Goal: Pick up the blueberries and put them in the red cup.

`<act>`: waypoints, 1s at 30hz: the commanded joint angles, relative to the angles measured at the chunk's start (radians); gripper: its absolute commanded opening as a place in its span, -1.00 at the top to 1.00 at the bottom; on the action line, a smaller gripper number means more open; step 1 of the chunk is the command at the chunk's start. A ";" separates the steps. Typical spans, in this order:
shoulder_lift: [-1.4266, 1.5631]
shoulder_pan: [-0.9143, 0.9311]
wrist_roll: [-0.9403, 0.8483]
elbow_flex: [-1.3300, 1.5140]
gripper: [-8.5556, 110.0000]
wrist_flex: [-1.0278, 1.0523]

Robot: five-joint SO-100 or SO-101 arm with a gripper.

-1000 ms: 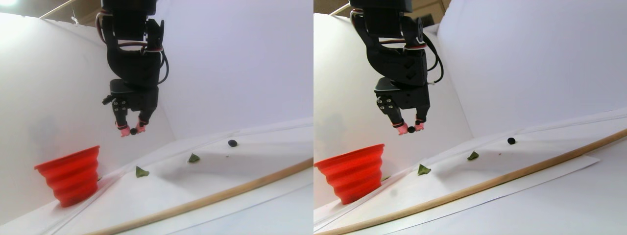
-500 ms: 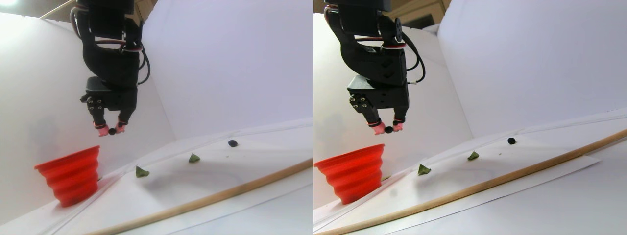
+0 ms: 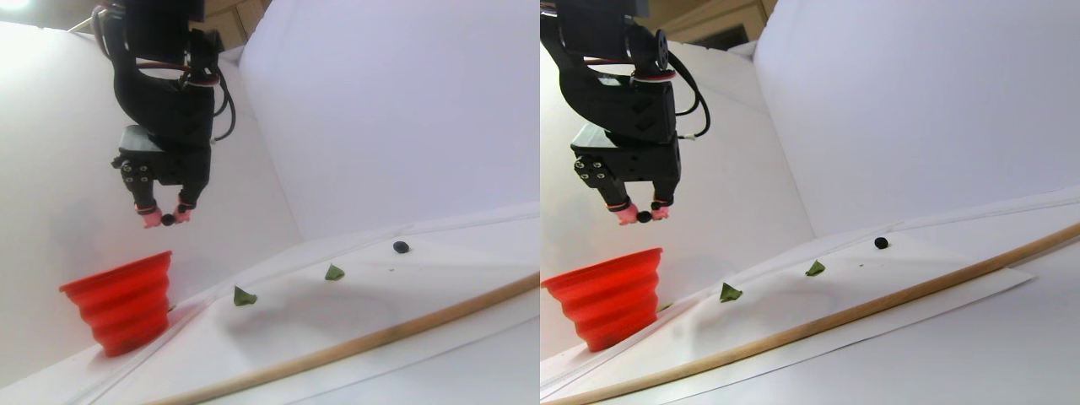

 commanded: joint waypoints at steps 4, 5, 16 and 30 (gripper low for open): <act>0.092 -0.087 0.015 -0.150 0.69 -0.002; 0.087 -0.092 0.017 -0.155 0.69 -0.002; 0.011 -0.143 0.020 -0.221 0.69 -0.002; -0.117 -0.187 0.026 -0.305 0.69 -0.017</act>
